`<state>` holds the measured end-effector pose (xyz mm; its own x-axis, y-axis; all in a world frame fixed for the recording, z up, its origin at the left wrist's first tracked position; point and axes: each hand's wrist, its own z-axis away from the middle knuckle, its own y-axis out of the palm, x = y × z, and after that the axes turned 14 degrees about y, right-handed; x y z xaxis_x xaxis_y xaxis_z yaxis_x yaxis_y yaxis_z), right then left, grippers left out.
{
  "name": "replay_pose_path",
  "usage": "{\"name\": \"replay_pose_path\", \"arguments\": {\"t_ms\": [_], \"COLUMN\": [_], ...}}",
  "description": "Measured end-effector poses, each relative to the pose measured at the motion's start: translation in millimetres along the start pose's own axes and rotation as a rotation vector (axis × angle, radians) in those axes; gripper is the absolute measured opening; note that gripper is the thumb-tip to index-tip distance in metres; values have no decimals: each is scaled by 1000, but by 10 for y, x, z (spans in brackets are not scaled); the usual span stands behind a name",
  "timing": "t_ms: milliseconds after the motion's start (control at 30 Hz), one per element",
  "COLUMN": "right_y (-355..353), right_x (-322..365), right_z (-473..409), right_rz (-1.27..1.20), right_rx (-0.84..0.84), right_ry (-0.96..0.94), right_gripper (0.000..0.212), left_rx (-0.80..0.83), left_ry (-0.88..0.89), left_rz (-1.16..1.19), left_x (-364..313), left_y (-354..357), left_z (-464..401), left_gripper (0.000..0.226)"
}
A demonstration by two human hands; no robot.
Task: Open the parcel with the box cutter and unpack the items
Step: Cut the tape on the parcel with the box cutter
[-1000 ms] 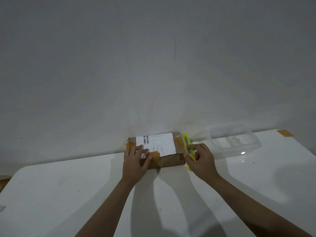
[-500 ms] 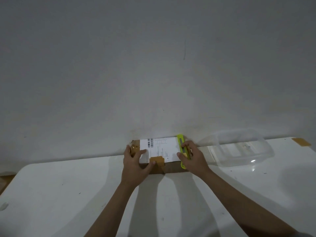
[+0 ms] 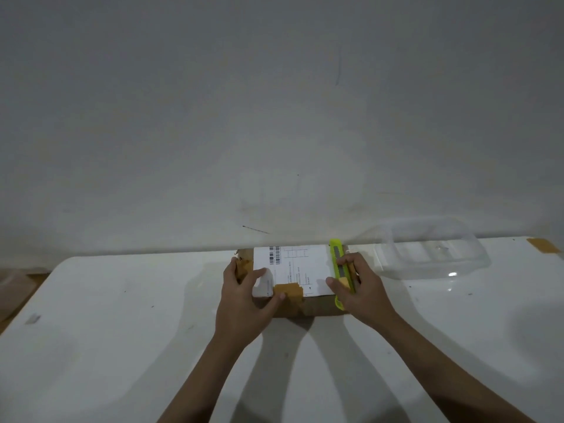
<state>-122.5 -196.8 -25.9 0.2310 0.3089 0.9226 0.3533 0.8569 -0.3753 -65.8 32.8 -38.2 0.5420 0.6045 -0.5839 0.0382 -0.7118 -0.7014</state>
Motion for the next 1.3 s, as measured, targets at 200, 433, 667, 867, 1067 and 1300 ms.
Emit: {"name": "replay_pose_path", "arguments": {"t_ms": [200,433,667,867,1067,1300], "right_y": [-19,-192,-458,-585,-646,-653], "right_x": [-173,-173,-262,-289,-332,-363], "right_z": [453,494,531,638,686,678], "right_rz": [19,97,-106,-129,-176,-96], "right_rx": [36,-20,-84,40,-23,-54], "right_ry": [49,89,165,200,254,280], "right_gripper": [26,23,25,36,24,18], "left_rx": [56,189,204,402,438,424], "left_ry": [-43,-122,-3,249,320,330], "left_rz": [14,-151,-171,-205,-266,-276], "left_x": [-94,-215,-621,-772,-643,-619], "left_y": [-4,-12,78,439,658,684], "left_z": [523,549,399,115,65,101], "left_gripper": [58,59,64,74,77,72]}}
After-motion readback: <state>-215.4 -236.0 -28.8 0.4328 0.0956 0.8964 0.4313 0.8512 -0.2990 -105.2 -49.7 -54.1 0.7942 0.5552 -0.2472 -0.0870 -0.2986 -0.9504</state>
